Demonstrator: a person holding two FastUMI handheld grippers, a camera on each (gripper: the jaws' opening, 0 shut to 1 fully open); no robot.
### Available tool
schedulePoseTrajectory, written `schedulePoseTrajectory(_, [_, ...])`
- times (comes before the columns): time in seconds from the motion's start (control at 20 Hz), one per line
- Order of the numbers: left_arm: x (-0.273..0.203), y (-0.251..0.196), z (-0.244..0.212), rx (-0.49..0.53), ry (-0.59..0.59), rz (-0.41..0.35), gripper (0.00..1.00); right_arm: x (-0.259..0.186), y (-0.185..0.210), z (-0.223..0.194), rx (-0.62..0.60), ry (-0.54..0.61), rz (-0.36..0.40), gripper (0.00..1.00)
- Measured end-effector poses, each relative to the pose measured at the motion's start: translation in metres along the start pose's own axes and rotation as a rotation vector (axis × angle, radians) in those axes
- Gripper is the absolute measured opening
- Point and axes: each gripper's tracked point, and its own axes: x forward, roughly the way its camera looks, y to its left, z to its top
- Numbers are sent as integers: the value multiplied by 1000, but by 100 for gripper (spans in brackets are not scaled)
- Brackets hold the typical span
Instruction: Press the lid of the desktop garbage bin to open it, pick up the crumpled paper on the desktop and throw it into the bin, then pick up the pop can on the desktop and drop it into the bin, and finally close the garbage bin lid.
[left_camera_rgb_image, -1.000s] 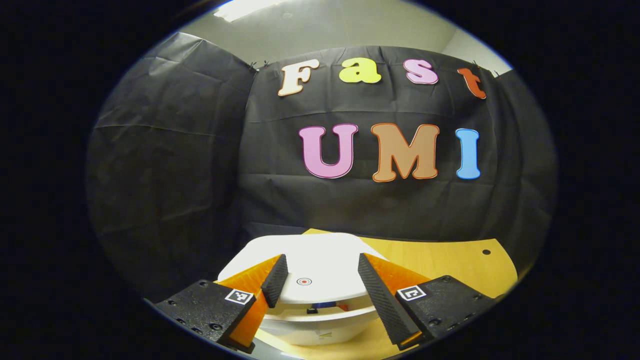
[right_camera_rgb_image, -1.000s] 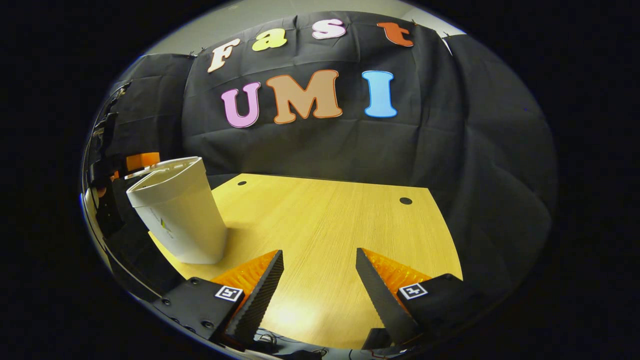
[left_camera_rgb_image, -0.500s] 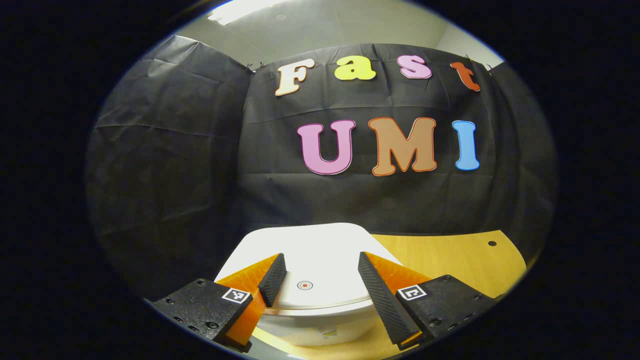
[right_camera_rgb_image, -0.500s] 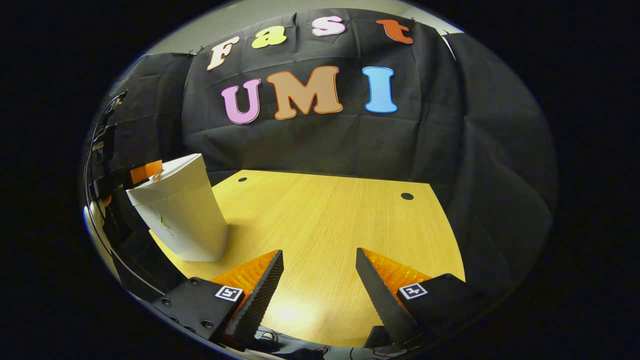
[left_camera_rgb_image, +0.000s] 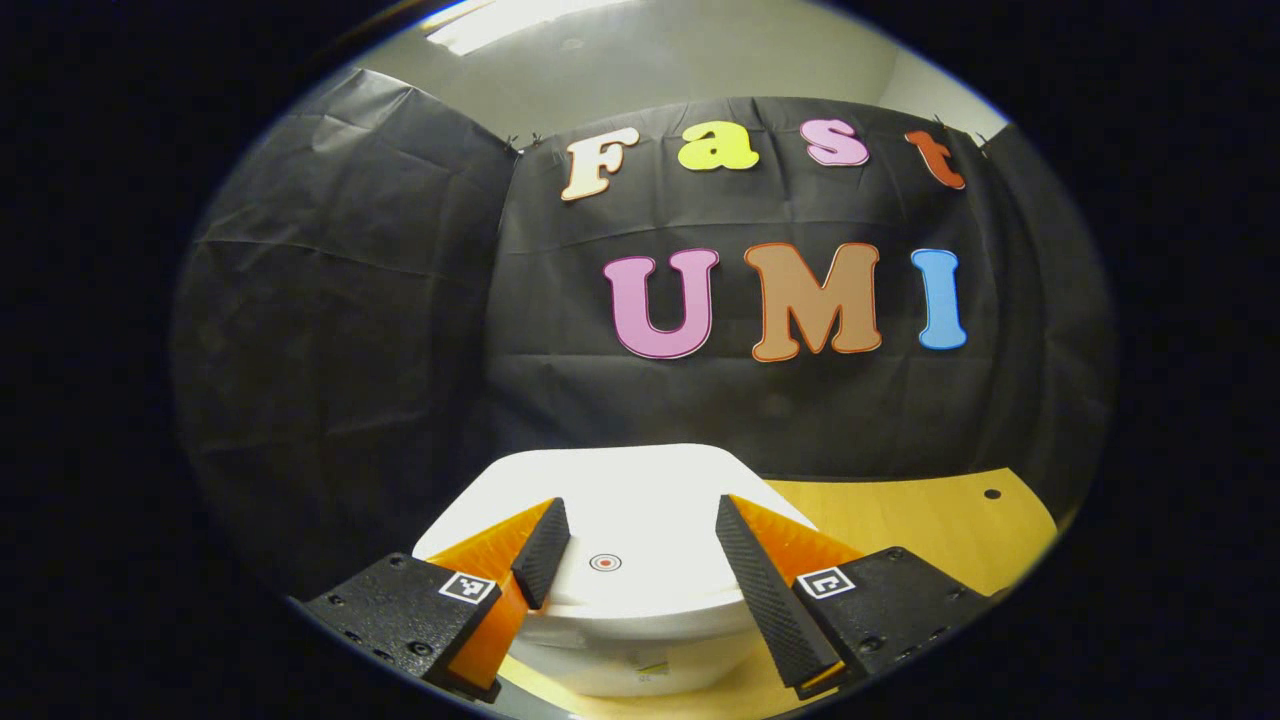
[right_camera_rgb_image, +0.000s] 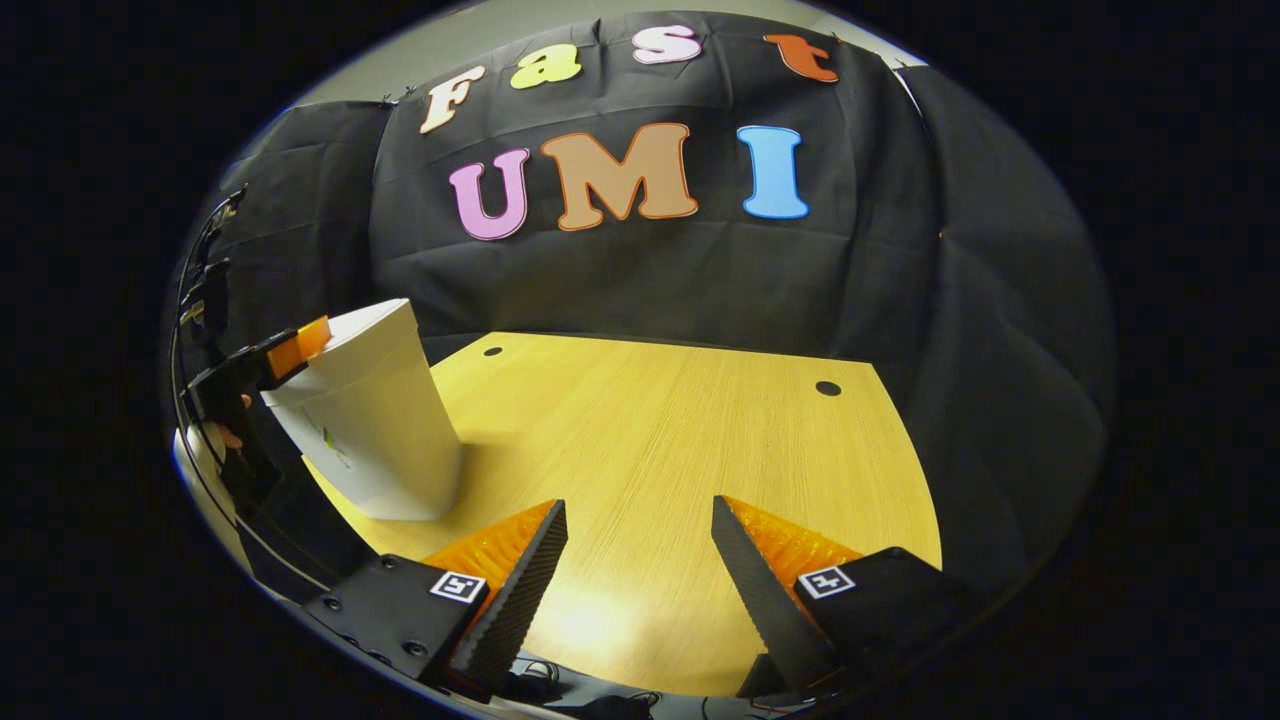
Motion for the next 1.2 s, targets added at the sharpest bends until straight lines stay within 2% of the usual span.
schedulePoseTrajectory(0.3, [2,-1,8,15,-21,-34,92,4,21,20,-22,-41,39,97])
schedulePoseTrajectory(0.55, [1,0,18,-89,0,-38,92,-3,32,31,-31,-77,33,97])
schedulePoseTrajectory(0.6, [-1,0,19,-90,4,-31,91,-5,34,33,-29,-85,28,97])
schedulePoseTrajectory(0.7, [-4,-3,47,-10,-69,-39,92,-9,35,40,-20,-106,17,97])
schedulePoseTrajectory(0.8, [-9,-27,79,75,-138,-103,92,-11,33,42,1,-122,-3,97])
schedulePoseTrajectory(0.85, [-14,-44,89,83,-154,-150,92,-14,32,45,18,-134,-9,97])
schedulePoseTrajectory(1.0, [-39,-96,96,8,-168,-295,92,-25,23,57,65,-196,-48,97])
schedulePoseTrajectory(1.2, [-66,-147,81,-23,-133,-411,89,-48,2,69,112,-282,-114,97])
